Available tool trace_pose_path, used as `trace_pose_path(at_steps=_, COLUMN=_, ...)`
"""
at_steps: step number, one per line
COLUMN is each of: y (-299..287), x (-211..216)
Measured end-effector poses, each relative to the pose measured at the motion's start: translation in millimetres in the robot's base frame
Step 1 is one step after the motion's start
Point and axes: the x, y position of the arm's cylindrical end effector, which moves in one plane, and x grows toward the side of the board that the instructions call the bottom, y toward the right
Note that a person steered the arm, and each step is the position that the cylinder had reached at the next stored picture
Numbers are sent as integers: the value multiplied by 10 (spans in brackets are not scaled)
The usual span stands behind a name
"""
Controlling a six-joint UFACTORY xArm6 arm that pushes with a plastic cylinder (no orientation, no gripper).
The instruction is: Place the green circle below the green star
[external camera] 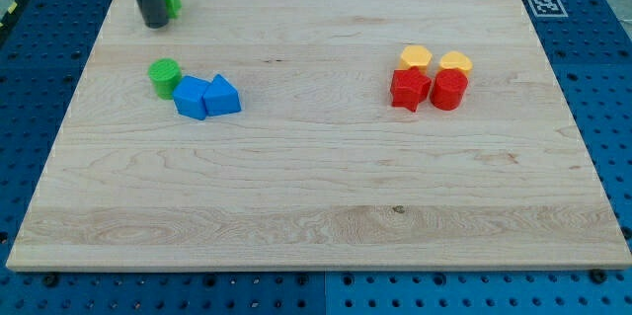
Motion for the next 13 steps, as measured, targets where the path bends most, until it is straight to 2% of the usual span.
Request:
trace_pose_path(at_steps=2, y=-57, x=-122)
trace_pose_path(at_steps=3, y=28, x=141)
trace_pose_path(at_steps=4, y=372, x=449)
trace_pose_path(at_steps=6, y=1028, x=496)
trace_pose_path(at_steps=7, y=1574, x=722)
trace_pose_path(at_steps=8, y=1747, x=1036)
trace_pose_path(at_steps=10, y=1747, x=1739)
trace_pose_path(at_steps=11, y=1578, x=1956)
trace_pose_path(at_steps=13, y=476, x=1959)
